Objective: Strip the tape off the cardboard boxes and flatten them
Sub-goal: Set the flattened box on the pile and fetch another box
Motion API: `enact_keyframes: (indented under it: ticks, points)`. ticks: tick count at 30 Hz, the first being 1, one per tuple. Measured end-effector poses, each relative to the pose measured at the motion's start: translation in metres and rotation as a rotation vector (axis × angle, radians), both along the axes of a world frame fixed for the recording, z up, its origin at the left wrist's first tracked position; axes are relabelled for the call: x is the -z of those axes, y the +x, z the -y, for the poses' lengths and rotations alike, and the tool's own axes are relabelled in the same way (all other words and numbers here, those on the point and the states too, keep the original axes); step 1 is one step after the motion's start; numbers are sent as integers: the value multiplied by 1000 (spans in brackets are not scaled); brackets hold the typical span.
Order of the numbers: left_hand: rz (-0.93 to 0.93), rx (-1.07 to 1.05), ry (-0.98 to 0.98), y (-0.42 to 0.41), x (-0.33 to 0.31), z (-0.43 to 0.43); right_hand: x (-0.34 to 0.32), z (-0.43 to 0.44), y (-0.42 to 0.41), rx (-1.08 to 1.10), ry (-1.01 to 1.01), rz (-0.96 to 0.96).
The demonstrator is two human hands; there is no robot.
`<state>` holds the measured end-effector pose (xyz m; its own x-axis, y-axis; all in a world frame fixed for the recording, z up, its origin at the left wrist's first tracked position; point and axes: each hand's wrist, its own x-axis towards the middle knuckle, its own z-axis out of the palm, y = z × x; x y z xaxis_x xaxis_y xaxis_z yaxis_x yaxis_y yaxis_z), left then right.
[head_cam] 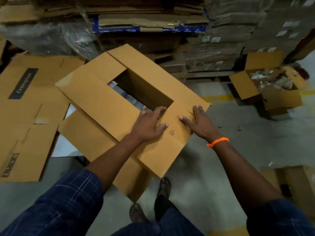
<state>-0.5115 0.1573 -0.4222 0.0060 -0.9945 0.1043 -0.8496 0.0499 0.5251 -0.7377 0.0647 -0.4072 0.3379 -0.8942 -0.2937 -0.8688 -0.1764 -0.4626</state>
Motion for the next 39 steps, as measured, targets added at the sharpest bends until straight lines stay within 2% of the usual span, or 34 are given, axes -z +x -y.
enact_keyframes:
  ticks: [7,11,14,21,24,27,31,34,37,39]
  points:
    - [-23,49,-23,-8,-25,18,-10,9,-14,107,-116,13]
    - [9,152,-33,-2,-44,35,-18,0,-21,145,-252,-45]
    - [58,252,35,0,-59,48,-24,-8,-19,180,-337,-121]
    - [95,303,123,19,-66,46,-34,-22,-10,93,-116,-103]
    - [143,343,106,25,-70,38,-37,-24,-7,-19,35,22]
    - [231,374,181,34,-83,29,-38,-28,-4,21,154,299]
    - [273,249,419,63,-114,5,-30,-40,8,157,101,510]
    - [409,191,479,104,-143,-19,-32,-52,16,236,116,736]
    - [573,111,627,162,-145,-50,-39,-65,23,194,96,868]
    - [580,-32,780,188,-121,-74,-42,-72,30,127,92,901]
